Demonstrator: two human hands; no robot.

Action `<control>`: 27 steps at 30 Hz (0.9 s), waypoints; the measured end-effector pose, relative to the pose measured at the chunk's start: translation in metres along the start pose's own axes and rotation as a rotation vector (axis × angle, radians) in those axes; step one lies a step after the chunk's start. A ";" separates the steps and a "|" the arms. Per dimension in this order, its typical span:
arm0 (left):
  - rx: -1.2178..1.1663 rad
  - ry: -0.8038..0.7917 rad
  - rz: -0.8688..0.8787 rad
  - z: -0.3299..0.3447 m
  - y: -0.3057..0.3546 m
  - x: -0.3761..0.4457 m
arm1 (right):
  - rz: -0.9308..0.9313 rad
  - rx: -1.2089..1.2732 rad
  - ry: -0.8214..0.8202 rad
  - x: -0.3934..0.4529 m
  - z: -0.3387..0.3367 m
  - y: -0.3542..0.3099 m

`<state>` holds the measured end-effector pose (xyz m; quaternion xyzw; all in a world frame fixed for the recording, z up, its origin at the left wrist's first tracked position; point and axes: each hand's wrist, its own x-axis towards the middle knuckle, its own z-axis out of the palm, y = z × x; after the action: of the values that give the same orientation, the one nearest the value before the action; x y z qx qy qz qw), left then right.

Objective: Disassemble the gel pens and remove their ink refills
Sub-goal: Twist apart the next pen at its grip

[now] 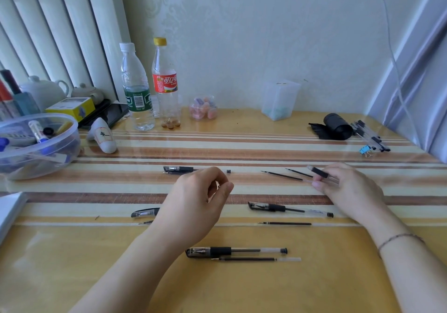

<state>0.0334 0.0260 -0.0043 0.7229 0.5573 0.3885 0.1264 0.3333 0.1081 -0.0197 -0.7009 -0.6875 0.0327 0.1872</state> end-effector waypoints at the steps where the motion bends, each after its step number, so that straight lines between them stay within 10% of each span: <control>1: 0.010 -0.007 0.006 0.000 0.000 0.000 | 0.001 -0.008 0.006 0.000 0.001 0.000; 13: -0.020 0.179 0.041 -0.005 0.008 0.001 | -0.377 -0.089 0.190 -0.037 -0.032 -0.052; 27: 0.090 0.187 -0.003 -0.007 0.003 0.003 | -0.377 0.272 0.106 -0.049 -0.035 -0.055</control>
<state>0.0306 0.0254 0.0038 0.6876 0.5845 0.4287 0.0415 0.2889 0.0520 0.0195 -0.5292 -0.7847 0.0529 0.3185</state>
